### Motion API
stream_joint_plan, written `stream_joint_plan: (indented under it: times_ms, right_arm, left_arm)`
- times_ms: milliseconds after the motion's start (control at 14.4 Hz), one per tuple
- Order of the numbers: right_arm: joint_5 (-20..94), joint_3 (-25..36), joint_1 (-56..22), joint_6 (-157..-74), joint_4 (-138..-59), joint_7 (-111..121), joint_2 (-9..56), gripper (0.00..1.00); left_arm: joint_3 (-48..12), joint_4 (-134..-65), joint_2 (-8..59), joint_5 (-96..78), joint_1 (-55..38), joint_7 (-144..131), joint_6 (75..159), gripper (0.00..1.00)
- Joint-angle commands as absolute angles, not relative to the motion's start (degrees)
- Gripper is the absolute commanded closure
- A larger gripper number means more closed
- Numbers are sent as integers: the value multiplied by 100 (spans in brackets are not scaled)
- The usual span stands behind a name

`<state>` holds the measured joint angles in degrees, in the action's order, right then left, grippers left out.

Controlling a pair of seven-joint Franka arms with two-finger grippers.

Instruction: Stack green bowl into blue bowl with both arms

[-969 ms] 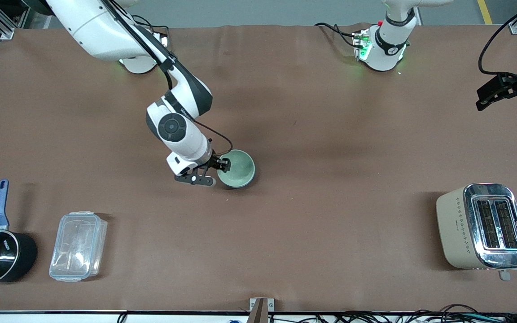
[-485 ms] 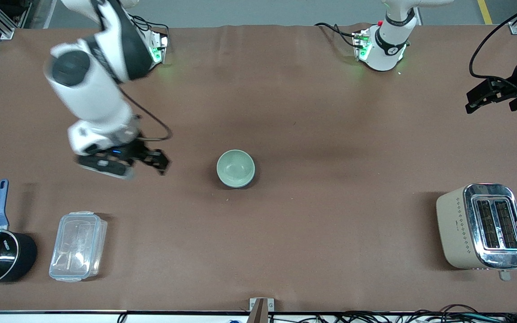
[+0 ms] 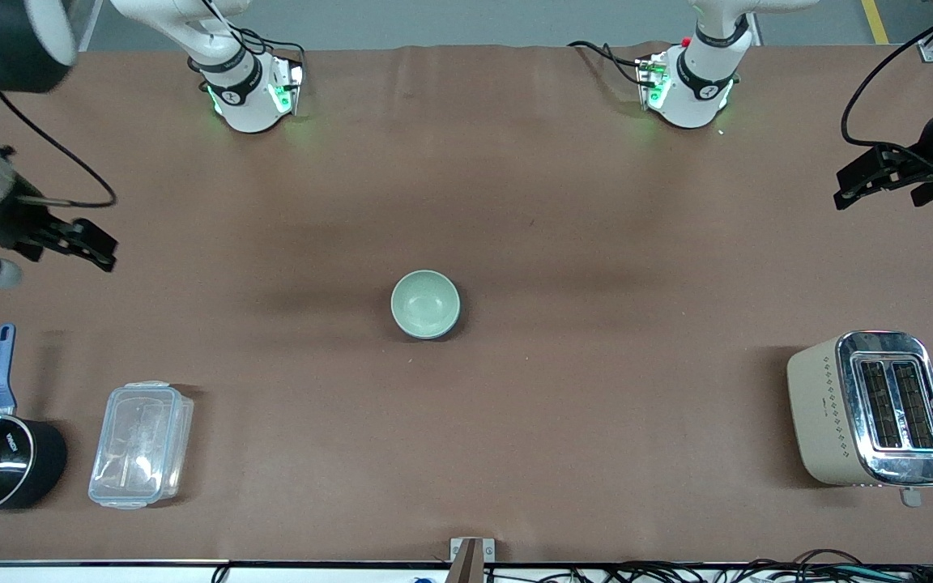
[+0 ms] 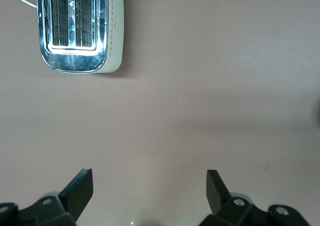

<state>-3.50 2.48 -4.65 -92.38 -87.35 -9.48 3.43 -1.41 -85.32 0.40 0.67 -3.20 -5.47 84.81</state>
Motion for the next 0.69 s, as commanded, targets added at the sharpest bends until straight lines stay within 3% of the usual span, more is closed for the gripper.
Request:
stream_joint_plan:
  times_ms: [0,623]
  right_arm:
    - [78,553,-475,-8930,-8543,-686,124,0]
    - [-104,633,-510,-8939,-8561,-493,70,0]
  left_arm:
    - [-114,-8552,9,-9,-360,-492,8534,0]
    - [-114,-8490,9,18,-351,-492,8490,0]
